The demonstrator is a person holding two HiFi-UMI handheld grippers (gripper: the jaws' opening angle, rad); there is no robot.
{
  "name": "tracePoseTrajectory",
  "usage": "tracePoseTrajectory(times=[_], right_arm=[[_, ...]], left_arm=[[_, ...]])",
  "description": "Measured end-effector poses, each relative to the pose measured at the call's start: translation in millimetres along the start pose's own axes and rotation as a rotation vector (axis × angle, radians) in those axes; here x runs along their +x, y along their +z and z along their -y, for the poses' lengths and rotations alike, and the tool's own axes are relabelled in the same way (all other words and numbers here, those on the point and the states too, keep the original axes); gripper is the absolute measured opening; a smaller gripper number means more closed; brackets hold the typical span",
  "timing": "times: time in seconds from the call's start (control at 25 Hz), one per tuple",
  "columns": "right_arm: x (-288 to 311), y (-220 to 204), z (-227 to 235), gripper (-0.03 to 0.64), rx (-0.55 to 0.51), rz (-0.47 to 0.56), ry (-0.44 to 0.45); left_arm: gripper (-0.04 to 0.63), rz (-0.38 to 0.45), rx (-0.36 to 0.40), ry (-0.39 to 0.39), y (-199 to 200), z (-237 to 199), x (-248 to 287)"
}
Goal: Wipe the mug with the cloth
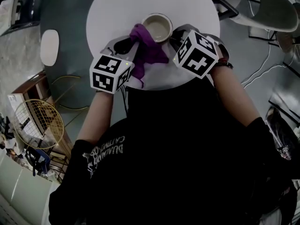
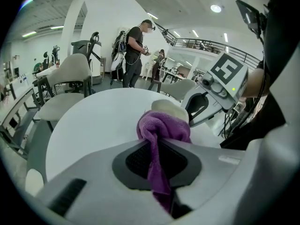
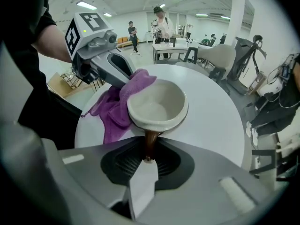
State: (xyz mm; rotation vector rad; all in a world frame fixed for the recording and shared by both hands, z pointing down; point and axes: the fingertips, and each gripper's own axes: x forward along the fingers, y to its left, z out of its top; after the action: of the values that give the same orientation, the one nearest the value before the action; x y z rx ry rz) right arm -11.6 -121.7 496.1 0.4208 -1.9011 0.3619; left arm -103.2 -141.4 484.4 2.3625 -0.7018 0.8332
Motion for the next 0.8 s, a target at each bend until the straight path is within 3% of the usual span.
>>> tracePoseTrajectory(times=[0.4, 0.64, 0.8], right_arm=[[3.8, -0.7, 9.3, 0.057, -0.008, -0.126, -0.073], [4.8, 1.9, 13.0, 0.054, -0.101, -0.147, -0.071], [5.4, 3.2, 13.8, 0.054, -0.138, -0.164, -0.062]], left_arm=[[0.029, -0.001, 0.026, -0.057, 0.1, 2.2, 3.7], [0.029, 0.032, -0.088, -0.045, 3.2, -18.3, 0.1], [0.029, 0.029, -0.072, -0.032, 10.1, -26.6, 1.7]])
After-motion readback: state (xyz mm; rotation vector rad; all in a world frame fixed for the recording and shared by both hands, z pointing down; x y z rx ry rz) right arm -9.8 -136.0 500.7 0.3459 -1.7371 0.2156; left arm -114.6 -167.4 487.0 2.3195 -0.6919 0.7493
